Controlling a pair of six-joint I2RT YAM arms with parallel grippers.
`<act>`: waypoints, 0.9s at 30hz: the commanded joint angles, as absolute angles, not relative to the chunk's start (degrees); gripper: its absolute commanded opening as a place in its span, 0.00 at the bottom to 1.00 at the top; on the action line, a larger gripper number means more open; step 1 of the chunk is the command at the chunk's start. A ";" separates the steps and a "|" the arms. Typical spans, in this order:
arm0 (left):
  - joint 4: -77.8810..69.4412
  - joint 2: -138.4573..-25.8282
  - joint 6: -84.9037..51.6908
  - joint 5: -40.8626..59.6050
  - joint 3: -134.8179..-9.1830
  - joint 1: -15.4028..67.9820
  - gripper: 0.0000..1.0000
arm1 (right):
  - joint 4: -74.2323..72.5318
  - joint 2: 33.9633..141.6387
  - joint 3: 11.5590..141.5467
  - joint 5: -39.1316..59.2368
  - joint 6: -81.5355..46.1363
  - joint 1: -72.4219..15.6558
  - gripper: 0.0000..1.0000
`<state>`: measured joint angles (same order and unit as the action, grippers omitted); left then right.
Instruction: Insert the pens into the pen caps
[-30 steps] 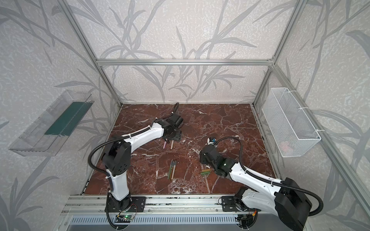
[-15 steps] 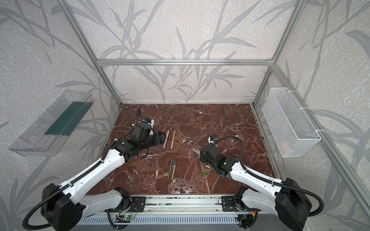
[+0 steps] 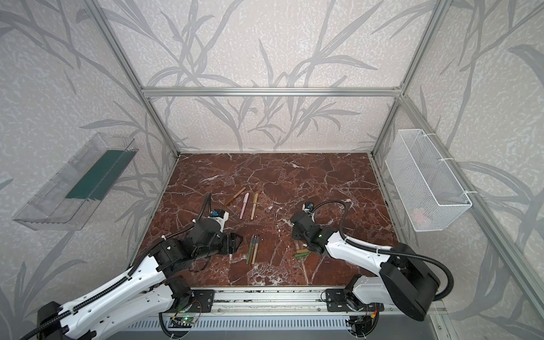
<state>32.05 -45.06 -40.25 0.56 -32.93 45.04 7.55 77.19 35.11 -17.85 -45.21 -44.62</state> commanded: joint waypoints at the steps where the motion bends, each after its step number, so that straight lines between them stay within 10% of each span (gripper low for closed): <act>1: 34.96 -44.30 -42.41 0.95 -29.97 46.46 0.69 | 8.83 82.63 39.96 -18.52 -45.44 -44.56 0.46; 27: 26.89 -53.41 -41.84 -0.97 -25.49 50.18 0.56 | 8.88 89.83 40.65 -24.84 -48.69 -43.51 0.34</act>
